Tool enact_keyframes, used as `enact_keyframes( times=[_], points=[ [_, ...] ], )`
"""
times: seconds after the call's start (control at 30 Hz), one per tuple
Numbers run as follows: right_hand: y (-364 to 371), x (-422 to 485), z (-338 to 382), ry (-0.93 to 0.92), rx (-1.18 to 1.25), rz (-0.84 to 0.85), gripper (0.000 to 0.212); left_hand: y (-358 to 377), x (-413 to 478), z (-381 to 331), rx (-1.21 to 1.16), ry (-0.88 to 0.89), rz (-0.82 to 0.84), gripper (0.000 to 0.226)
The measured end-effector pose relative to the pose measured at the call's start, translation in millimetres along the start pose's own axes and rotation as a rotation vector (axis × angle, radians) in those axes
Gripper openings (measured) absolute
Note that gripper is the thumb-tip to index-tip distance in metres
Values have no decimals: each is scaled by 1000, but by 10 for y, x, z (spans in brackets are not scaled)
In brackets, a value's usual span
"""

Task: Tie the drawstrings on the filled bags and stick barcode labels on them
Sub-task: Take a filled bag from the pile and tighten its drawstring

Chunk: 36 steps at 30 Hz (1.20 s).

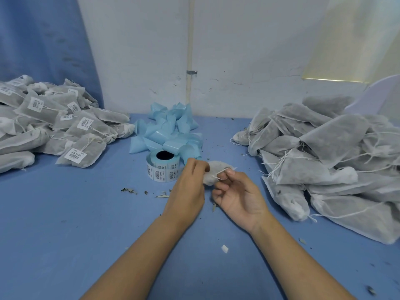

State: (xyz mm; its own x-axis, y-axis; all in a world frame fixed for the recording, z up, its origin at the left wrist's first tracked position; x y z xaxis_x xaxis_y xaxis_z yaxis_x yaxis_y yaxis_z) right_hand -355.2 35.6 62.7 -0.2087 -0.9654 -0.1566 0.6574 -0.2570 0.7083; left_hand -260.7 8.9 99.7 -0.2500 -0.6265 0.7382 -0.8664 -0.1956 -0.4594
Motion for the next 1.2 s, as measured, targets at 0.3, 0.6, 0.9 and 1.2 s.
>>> enact_keyframes(
  times=[0.3, 0.6, 0.9, 1.2],
  points=[
    [-175, 59, 97, -101, 39, -169, 7, -200, 29, 196, -336, -311, -220, 27],
    [-235, 76, 83, -283, -303, -310, 9, -436, 3, 392, -491, -513, -579, 28],
    [-223, 92, 43, -223, -264, -265, 3, -300, 10, 415, -582, -600, -488, 29],
    [-253, 104, 55, -208, -148, -291, 12, 4, -22, 261, -858, -619, -201, 42]
  ],
)
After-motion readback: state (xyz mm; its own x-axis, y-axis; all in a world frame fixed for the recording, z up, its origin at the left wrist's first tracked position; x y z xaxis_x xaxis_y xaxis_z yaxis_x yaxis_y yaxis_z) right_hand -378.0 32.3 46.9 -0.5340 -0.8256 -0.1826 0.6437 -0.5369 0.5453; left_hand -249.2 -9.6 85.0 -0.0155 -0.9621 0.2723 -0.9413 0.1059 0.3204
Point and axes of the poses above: each hand's wrist, its own x-axis towards the middle knuckle, its own y-axis out of the palm, z = x × y, the point moved 8 cm from there along x, towards the middle knuckle, and after that the axes turned 11 degrees about -z, right-handed, at the moved point
